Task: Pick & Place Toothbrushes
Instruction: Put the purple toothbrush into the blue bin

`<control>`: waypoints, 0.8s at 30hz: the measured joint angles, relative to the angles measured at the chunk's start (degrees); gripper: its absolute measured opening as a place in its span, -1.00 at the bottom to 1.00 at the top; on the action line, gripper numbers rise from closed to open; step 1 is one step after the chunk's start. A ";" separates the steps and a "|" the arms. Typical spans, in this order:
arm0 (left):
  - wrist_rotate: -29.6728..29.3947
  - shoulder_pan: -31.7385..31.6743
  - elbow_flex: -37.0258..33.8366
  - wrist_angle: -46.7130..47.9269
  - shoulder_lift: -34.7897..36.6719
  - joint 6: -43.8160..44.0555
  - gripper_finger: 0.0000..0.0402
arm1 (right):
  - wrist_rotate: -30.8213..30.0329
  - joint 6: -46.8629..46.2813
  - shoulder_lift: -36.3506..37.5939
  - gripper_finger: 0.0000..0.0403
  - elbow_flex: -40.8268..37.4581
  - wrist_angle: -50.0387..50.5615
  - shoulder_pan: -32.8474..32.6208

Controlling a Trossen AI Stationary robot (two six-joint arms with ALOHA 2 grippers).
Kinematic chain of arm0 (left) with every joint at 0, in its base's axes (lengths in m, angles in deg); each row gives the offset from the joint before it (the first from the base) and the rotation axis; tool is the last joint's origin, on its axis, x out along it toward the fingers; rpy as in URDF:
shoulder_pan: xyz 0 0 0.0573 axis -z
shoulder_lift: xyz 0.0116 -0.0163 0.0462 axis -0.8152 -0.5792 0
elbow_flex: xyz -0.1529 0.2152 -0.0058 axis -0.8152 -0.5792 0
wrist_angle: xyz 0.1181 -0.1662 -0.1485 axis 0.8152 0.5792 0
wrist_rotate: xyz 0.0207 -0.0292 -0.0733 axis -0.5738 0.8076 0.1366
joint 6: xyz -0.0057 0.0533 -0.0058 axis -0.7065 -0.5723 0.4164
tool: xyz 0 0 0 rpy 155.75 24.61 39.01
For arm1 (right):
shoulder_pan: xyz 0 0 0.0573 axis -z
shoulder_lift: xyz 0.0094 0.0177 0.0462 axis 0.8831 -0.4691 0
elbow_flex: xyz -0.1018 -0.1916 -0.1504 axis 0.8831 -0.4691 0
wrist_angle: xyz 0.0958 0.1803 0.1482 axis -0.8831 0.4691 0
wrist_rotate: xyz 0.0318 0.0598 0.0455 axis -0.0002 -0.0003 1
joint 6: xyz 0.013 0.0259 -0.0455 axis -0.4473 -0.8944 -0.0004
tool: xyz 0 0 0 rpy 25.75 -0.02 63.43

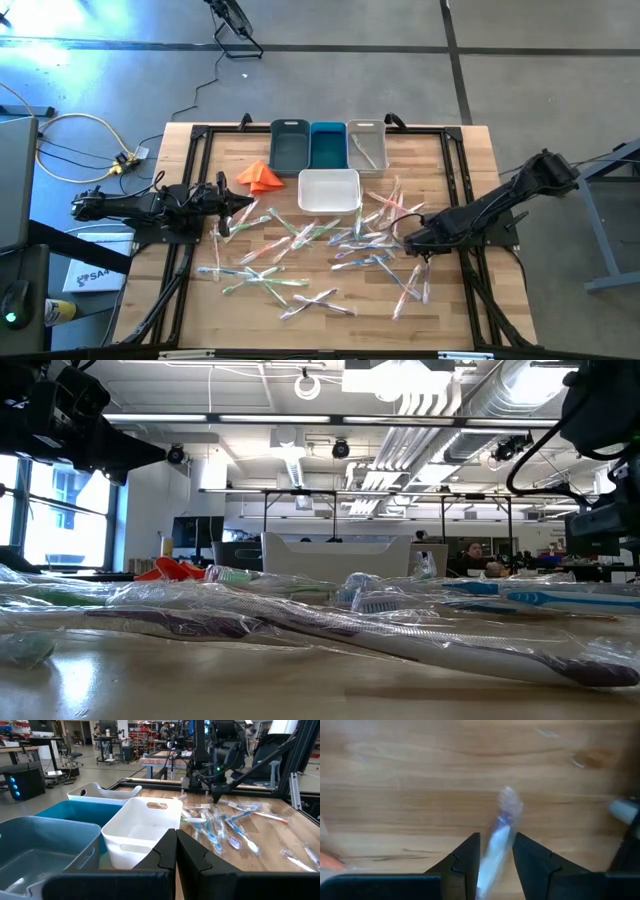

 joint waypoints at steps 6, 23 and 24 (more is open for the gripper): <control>0.00 0.00 0.00 -0.02 0.00 0.00 -1.00 | -0.81 0.27 0.10 -0.51 -0.63 -0.48 -0.02; 0.00 0.00 0.01 -0.02 0.00 0.00 -1.00 | 0.59 0.45 0.03 -0.86 -0.74 -0.91 0.04; 0.00 0.02 0.01 -0.02 0.00 0.00 -1.00 | 0.61 0.45 0.03 -0.87 -0.76 -0.92 0.04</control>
